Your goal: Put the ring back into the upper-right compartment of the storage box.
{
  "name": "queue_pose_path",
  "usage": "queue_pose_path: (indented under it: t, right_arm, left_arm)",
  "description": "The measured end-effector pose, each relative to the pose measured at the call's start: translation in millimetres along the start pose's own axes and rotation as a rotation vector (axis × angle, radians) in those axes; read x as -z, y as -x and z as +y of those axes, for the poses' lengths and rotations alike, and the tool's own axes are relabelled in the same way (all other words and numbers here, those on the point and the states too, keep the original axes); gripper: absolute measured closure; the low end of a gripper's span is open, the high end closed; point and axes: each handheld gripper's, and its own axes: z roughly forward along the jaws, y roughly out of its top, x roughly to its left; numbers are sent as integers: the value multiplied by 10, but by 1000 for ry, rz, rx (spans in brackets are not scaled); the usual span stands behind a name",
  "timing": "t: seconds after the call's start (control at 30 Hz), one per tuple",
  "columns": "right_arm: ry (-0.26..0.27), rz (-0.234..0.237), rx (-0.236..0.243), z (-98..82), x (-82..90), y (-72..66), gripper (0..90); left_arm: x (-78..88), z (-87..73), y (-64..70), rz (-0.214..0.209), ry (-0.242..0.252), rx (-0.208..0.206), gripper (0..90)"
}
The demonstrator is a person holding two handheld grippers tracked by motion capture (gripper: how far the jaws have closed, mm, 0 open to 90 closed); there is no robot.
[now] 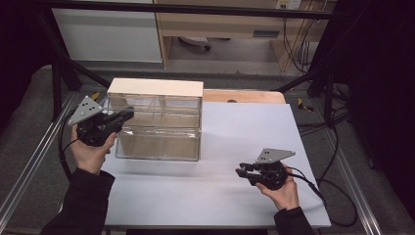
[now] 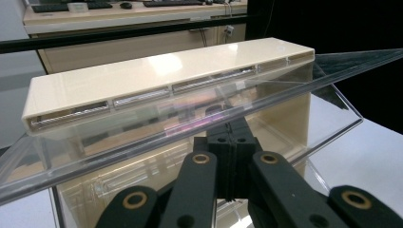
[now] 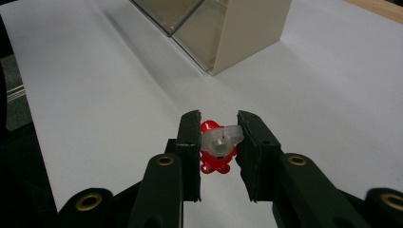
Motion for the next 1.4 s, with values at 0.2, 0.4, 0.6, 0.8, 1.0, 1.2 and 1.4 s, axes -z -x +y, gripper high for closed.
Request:
queue_pose_path:
  t: [0.2,0.4,0.6,0.8,1.0,1.2,1.4]
  right_arm:
    - [15,7,4,98,-37,-37,717]
    - [36,12,12,213,-75,-75,717]
    - [57,11,9,312,-91,-96,717]
    - [74,11,13,418,-100,-117,717]
    - [92,9,14,539,-105,-150,718]
    - [107,5,15,640,-111,-176,718]
    - [120,7,19,730,-115,-196,718]
  left_arm:
    - [-6,-2,1,-7,-2,2,897]
    - [3,-4,-3,-1,0,1,897]
    - [3,-6,-6,-8,0,4,898]
    - [9,-4,-11,-2,0,1,897]
    - [8,-5,-13,-8,0,5,897]
    - [7,-7,-18,-8,-1,4,897]
    - [4,-9,-20,-9,-2,5,897]
